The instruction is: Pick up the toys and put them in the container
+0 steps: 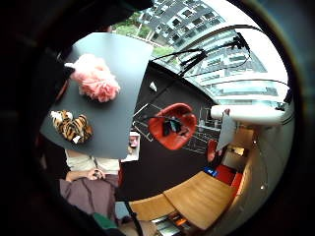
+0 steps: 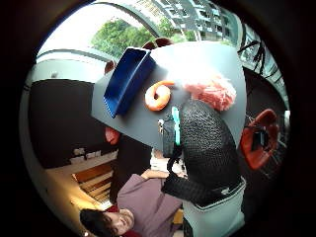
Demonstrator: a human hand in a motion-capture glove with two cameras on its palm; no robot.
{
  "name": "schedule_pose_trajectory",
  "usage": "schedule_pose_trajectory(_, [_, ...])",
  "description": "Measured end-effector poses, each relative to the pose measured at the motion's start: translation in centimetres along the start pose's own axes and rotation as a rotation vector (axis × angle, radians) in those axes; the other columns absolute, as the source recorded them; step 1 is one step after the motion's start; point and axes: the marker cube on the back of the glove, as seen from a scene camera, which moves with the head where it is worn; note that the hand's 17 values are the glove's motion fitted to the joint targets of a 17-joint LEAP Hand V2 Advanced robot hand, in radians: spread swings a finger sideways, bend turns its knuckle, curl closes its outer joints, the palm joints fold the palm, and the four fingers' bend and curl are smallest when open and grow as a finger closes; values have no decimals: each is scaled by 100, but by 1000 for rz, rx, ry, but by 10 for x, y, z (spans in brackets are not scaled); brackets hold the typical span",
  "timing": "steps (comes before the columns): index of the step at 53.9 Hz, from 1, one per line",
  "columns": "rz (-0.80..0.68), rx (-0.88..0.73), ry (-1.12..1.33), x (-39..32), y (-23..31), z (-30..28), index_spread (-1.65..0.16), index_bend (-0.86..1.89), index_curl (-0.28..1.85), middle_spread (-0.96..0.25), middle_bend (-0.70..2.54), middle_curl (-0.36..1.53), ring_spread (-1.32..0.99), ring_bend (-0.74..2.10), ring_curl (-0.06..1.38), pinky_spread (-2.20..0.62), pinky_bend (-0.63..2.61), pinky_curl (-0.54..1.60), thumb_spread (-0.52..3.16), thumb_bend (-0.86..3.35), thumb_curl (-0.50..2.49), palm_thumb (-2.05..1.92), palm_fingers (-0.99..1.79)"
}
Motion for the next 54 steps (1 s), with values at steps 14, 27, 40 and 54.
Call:
schedule_pose_trajectory(14, [6,1,7,1,-15,8,-17,9,7,1,16,11,0,28,10,2,69,23,119,0,9,-2,-15])
schedule_pose_trajectory(27, [22,-36,64,-8,-27,5,-18,8,11,1,16,17,-1,31,15,2,72,27,138,-3,14,-4,-19])
schedule_pose_trajectory(40, [-28,-127,91,-33,-61,30,-18,2,10,4,15,21,-1,33,20,3,78,31,123,-4,19,-3,-25])
schedule_pose_trajectory(54, [4,-232,140,-24,-113,116,-16,-3,6,9,13,21,1,40,25,4,90,35,111,-2,25,0,-32])
